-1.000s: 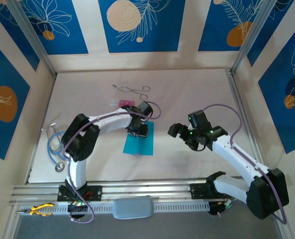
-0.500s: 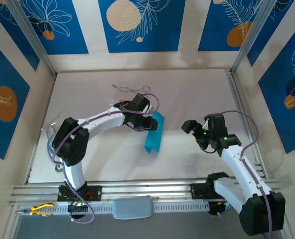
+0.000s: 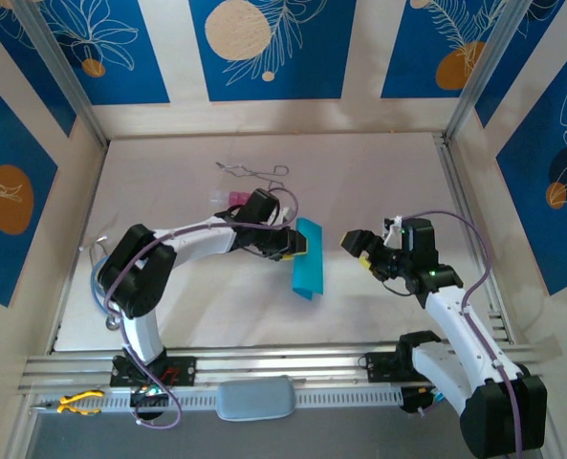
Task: Fold a paper plane with a square sheet of paper (pick it up from the middle)
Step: First fold the square sheet of paper in half at the center of the table.
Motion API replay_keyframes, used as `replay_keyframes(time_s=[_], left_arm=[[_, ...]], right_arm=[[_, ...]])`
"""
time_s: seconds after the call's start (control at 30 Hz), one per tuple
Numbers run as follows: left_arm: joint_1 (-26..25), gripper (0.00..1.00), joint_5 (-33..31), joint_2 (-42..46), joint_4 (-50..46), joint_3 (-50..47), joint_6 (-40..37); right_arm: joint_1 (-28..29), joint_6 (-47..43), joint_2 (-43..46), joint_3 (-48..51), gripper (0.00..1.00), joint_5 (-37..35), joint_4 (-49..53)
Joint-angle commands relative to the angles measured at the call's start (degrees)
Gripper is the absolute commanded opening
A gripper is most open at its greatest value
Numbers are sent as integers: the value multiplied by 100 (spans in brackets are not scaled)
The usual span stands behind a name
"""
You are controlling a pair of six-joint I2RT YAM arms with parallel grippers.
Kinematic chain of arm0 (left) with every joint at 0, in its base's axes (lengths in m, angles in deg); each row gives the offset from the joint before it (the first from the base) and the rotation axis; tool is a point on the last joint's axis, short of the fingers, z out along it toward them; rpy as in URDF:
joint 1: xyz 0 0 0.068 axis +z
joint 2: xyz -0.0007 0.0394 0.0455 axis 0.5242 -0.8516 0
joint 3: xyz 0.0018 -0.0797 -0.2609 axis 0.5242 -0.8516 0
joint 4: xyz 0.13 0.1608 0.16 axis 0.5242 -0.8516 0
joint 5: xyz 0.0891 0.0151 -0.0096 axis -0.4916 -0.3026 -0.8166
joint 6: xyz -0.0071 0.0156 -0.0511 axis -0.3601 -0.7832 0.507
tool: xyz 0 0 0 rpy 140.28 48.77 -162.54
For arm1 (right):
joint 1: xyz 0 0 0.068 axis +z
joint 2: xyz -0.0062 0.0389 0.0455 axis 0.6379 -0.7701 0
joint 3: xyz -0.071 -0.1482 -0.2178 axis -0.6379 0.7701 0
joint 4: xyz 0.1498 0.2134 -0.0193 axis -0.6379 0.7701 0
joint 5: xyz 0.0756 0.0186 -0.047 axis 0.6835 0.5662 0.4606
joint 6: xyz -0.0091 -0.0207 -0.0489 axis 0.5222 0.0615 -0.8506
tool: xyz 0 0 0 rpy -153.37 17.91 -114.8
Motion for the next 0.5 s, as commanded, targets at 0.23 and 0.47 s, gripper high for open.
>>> replay_keyframes(time_s=[0.23, 0.47], left_arm=[[106, 36, -277, -140, 209, -417, -35], [177, 39, -792, -96, -295, -435, -498]], right_arm=[[236, -176, -96, 55, 85, 451, -176], [733, -355, -469, -177, 84, 162, -35]])
